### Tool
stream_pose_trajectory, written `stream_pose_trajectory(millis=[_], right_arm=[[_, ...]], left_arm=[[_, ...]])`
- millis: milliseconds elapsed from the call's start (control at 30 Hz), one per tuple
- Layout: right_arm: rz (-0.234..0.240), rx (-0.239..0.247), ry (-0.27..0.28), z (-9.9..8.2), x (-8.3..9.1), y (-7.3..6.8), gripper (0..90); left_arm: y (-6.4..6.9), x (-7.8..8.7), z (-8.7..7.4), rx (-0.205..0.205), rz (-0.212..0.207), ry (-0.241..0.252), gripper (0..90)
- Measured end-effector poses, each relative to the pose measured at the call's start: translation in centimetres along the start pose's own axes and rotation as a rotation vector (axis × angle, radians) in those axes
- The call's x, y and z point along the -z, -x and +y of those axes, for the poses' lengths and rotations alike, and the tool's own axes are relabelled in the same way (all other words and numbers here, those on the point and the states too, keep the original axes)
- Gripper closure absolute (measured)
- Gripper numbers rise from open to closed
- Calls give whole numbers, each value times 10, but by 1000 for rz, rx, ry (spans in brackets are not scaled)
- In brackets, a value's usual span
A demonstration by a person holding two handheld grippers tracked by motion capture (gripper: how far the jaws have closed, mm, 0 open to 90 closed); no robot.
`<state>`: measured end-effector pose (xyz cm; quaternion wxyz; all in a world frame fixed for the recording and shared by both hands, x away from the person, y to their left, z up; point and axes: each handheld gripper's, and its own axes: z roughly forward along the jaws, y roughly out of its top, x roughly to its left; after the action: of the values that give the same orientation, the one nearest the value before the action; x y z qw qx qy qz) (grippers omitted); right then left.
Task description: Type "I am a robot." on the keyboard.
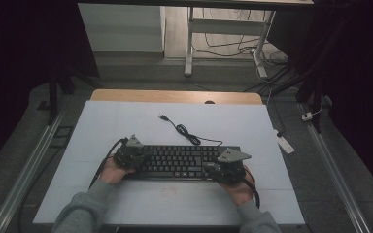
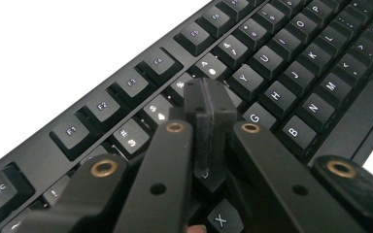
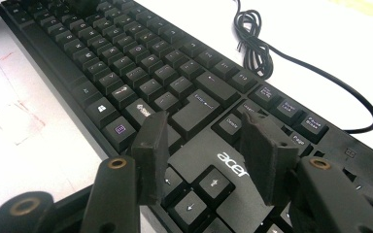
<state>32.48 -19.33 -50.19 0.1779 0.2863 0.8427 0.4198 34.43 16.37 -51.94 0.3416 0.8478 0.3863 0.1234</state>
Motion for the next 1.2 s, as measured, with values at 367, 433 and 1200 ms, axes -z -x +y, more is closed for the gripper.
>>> stream_pose_trajectory(millis=[367, 433, 1200], right_arm=[[6, 2, 11, 0, 2, 0, 533], [5, 4, 14, 1, 2, 0, 533], [3, 2, 17, 1, 4, 1, 532]], left_arm=[[4, 28, 0, 36, -15, 107, 576], [5, 34, -1, 33, -10, 114, 505], [-1, 49, -12, 96, -17, 126, 277]])
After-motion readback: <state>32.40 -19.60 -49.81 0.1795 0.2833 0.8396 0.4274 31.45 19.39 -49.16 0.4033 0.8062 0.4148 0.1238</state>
